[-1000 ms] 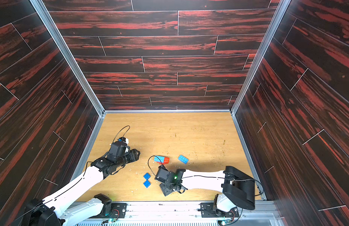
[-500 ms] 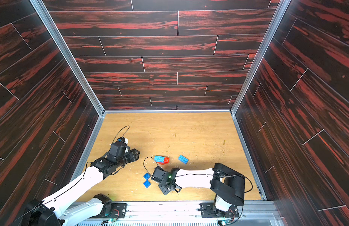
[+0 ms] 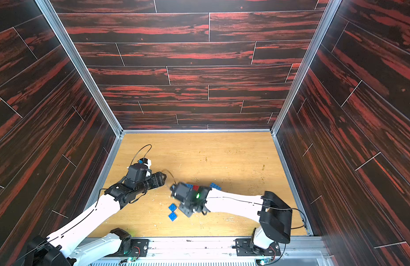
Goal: Assemble a heart with lego
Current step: Pick up the lego brick from the center of the board, then assemble the lego brick with the lego brick.
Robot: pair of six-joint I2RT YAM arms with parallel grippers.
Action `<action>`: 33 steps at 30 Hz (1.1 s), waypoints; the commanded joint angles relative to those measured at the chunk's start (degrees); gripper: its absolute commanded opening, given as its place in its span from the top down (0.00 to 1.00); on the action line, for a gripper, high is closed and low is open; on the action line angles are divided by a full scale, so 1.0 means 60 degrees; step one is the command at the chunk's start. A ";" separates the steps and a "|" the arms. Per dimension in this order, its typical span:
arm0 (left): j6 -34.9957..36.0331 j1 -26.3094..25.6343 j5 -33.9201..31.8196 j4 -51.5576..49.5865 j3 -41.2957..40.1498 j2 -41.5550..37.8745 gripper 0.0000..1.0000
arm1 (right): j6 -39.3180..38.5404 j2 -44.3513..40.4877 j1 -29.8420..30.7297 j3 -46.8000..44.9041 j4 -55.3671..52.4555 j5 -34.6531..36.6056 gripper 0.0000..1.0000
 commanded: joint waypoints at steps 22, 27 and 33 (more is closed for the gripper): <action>-0.0356 0.0978 0.0131 0.0203 -0.0185 0.0128 0.22 | -0.6150 0.3777 -0.2393 0.3981 -0.2136 -0.2813 1.00; -0.0327 0.1033 0.0176 0.0191 -0.0192 0.0197 0.22 | -0.6067 0.3926 -0.2516 0.4164 -0.2171 -0.2900 1.00; -0.0327 0.1057 0.0219 0.0191 -0.0192 0.0259 0.22 | -0.5909 0.4472 -0.2575 0.4667 -0.2414 -0.2835 0.99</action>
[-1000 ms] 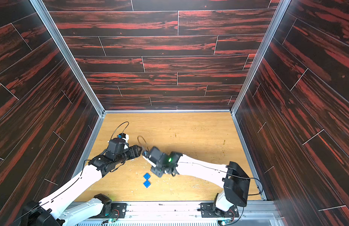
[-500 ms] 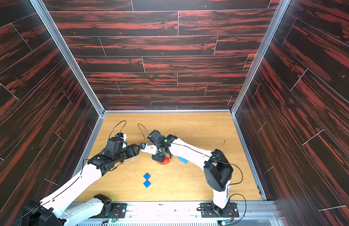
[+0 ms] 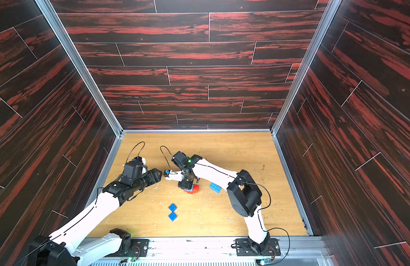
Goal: Assemble a heart with lego
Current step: Assemble the lego brick with the lego brick.
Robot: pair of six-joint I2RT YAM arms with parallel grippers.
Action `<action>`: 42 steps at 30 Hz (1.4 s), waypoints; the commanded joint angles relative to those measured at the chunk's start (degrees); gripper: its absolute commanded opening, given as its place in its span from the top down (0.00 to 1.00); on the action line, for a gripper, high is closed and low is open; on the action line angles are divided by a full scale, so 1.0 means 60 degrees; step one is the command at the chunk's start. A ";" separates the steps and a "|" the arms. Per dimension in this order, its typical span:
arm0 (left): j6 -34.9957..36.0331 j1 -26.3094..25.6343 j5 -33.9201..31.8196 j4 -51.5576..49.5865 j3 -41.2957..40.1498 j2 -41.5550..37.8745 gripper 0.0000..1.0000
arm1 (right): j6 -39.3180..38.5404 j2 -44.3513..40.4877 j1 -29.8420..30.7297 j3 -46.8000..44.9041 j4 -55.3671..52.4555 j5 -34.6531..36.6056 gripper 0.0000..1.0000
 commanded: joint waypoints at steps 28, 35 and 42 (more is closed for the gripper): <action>0.0020 0.0076 0.0005 -0.0123 -0.0196 0.0005 0.22 | 0.0470 0.0347 -0.0254 0.0312 -0.0626 -0.0568 0.88; 0.0019 0.0081 0.0004 -0.0151 -0.0226 -0.0047 0.22 | 0.0601 0.0452 -0.0252 0.0280 -0.0409 0.0175 0.86; 0.0020 0.0079 -0.0011 -0.0181 -0.0211 -0.0025 0.22 | 0.0622 0.0535 -0.0232 0.0473 -0.0596 -0.0464 0.82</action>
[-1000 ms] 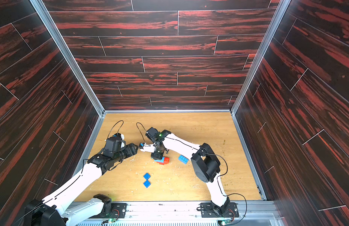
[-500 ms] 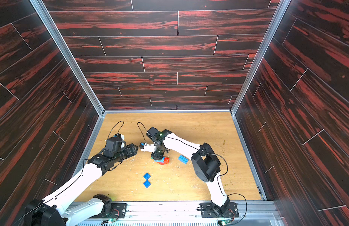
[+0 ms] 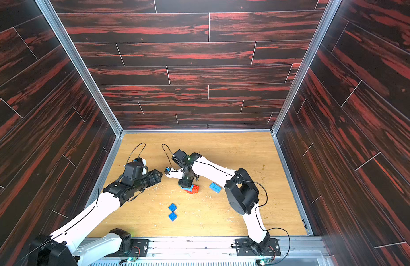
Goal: Assemble a heart with lego
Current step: Assemble the lego brick with the lego brick.
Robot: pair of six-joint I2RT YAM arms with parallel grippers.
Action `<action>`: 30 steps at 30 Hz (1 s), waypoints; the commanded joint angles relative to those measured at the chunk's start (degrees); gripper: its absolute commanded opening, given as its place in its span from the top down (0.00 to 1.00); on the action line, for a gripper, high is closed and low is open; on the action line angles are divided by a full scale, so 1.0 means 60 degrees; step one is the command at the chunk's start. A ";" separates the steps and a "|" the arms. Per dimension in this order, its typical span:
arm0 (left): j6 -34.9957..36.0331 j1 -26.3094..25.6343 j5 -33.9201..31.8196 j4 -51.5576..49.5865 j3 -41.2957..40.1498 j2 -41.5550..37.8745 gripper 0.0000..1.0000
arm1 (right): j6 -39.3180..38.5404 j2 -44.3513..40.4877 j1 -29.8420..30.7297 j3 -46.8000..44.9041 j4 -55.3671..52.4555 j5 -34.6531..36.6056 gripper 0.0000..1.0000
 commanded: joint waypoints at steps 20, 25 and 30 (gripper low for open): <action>0.0060 0.0077 -0.0058 -0.0285 -0.0047 -0.0134 0.22 | 0.0421 0.0233 -0.0047 0.0031 -0.0054 -0.0198 0.65; 0.0045 0.0074 -0.0044 -0.0299 -0.0032 -0.0137 0.22 | 0.0487 0.0129 -0.0045 0.0006 0.0011 -0.0061 0.55; 0.0045 0.0074 0.0030 -0.0321 0.0067 -0.0136 0.22 | 0.0577 -0.0157 -0.0072 -0.0102 0.0236 -0.0044 0.30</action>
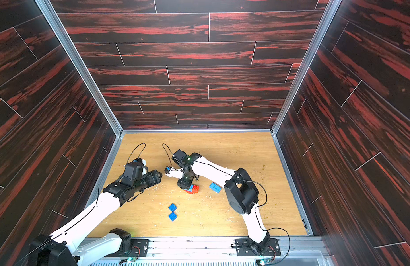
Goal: Assemble a heart with lego
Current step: Assemble the lego brick with the lego brick.
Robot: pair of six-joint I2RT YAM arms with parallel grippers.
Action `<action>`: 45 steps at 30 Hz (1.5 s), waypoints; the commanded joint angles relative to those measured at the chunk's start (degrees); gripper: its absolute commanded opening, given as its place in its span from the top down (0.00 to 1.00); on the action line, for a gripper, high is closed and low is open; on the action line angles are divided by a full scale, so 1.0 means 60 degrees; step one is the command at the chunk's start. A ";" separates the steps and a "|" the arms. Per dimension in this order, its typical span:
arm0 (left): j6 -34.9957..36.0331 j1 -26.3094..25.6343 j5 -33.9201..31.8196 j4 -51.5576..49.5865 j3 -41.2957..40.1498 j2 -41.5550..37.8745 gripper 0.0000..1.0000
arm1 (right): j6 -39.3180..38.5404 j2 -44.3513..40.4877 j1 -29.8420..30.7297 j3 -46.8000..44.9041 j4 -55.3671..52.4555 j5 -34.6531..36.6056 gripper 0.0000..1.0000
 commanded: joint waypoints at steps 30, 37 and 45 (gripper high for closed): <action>0.2363 -0.1218 0.2715 -0.0034 0.1563 0.2845 0.15 | 0.8248 -0.4149 -0.2262 -0.6070 0.4404 -0.1362 0.02; 0.2585 -0.1417 0.2702 -0.0161 0.1842 0.3399 0.14 | 0.8352 -0.3844 -0.2255 -0.6397 0.4832 -0.1713 0.02; 0.2567 -0.1553 0.2759 -0.0008 0.2133 0.3972 0.14 | 0.8352 -0.3523 -0.2249 -0.6562 0.5056 -0.1889 0.02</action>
